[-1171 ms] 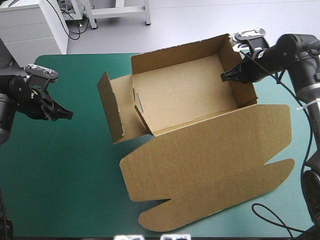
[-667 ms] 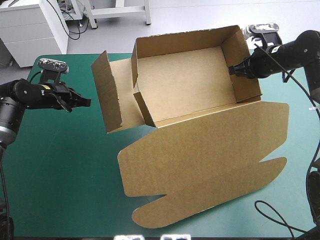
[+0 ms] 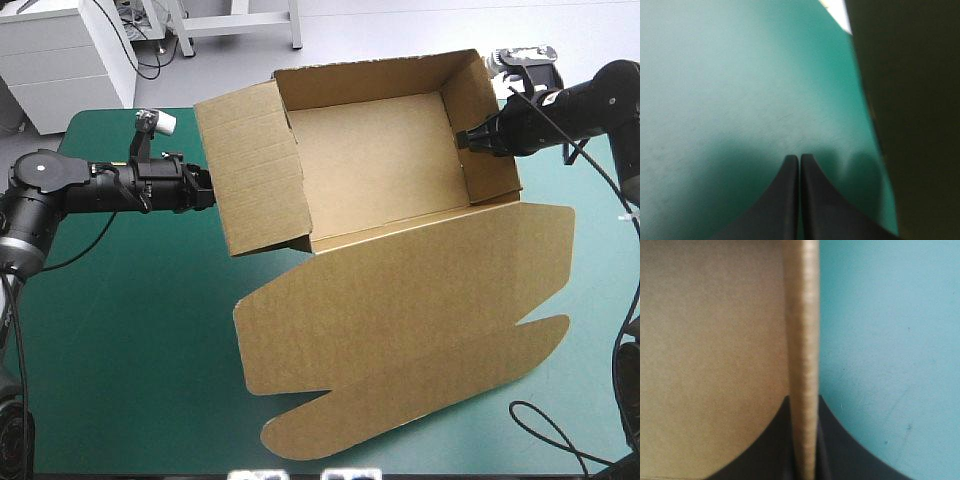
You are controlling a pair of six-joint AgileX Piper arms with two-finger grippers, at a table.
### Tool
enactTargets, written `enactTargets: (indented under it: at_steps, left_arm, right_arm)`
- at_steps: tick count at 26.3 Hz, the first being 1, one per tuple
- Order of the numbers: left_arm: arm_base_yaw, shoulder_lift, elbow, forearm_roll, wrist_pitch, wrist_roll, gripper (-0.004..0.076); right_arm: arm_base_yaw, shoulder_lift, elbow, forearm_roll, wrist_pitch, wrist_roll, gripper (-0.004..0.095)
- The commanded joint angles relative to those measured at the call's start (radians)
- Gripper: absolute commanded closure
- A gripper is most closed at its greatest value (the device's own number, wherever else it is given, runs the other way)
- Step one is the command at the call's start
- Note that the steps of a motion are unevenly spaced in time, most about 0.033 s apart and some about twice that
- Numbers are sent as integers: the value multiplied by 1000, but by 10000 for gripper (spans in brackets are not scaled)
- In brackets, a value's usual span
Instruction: Fold the box
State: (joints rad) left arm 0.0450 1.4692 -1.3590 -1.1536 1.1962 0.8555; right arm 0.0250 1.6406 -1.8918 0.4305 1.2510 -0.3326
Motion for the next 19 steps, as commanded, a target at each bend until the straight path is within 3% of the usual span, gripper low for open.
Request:
enactTargets:
  at_steps: [1,19]
  left_arm:
    - [-2,-33,-25,-225,73,49,731]
    - [-134,-35,-81,-412,92,92,731]
  right_arm:
    - [-8,-51,-30,52,-27,3,927]
    - [-8,-51,-30,16,-54,23,925]
